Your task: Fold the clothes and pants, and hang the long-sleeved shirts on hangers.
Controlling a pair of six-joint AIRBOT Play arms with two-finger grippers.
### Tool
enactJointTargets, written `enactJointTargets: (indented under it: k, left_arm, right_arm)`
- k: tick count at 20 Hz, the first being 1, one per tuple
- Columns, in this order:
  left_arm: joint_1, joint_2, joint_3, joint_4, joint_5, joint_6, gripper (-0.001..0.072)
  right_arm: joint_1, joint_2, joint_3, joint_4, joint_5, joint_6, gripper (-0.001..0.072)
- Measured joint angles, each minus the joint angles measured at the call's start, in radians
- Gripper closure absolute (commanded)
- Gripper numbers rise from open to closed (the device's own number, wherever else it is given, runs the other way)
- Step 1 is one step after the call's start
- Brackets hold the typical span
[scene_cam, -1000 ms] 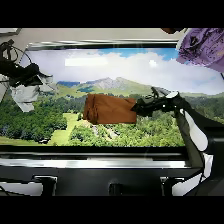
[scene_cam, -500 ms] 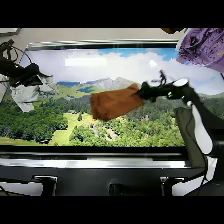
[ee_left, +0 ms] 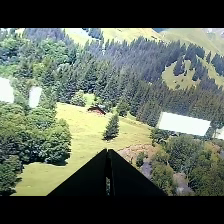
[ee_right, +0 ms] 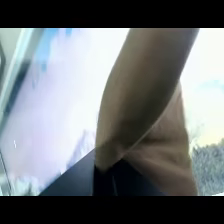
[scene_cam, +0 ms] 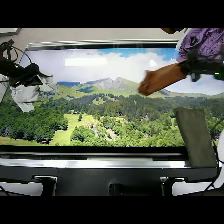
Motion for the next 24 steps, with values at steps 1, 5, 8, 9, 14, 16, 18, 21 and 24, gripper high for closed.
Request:
enactJointTargets:
  k: [1, 5, 8, 9, 14, 16, 18, 21, 24]
  left_arm:
    - [0.000, 0.000, 0.000, 0.000, 0.000, 0.000, 0.0693]
    - [0.000, 0.000, 0.000, 0.000, 0.000, 0.000, 0.0693]
    - [0.000, 0.000, 0.000, 0.000, -0.001, 0.000, 0.0692]
    - [0.000, 0.000, 0.000, 0.000, -0.002, 0.000, 0.0693]
    - [0.000, 0.000, 0.000, 0.000, -0.015, 0.000, 0.0692]
    - [0.000, 0.000, 0.000, 0.000, -0.023, 0.000, 0.0693]
    - [0.000, 0.000, 0.000, 0.000, -0.034, 0.000, 0.0693]
    - [0.000, 0.000, 0.000, 0.000, -0.046, 0.005, 0.0693]
    - [0.000, 0.000, 0.000, 0.000, -0.052, 0.006, 0.0693]
  right_arm:
    - [-0.022, 0.018, 0.006, -0.024, -0.011, 0.043, 0.0686]
    - [-0.092, 0.077, 0.017, -0.132, -0.052, 0.232, 0.0687]
    - [-0.115, 0.112, 0.019, -0.208, -0.080, 0.349, 0.0687]
    - [-0.119, 0.124, 0.019, -0.238, -0.082, 0.385, 0.0687]
    - [-0.127, 0.172, 0.020, -0.440, 0.019, 0.517, 0.0687]
    - [-0.129, 0.185, 0.020, -0.525, 0.116, 0.523, 0.0686]
    - [-0.129, 0.193, 0.020, -0.602, 0.227, 0.483, 0.0686]
    - [-0.129, 0.198, 0.016, -0.707, 0.388, 0.375, 0.0686]
    - [-0.129, 0.203, -0.005, -0.798, 0.537, 0.264, 0.0686]
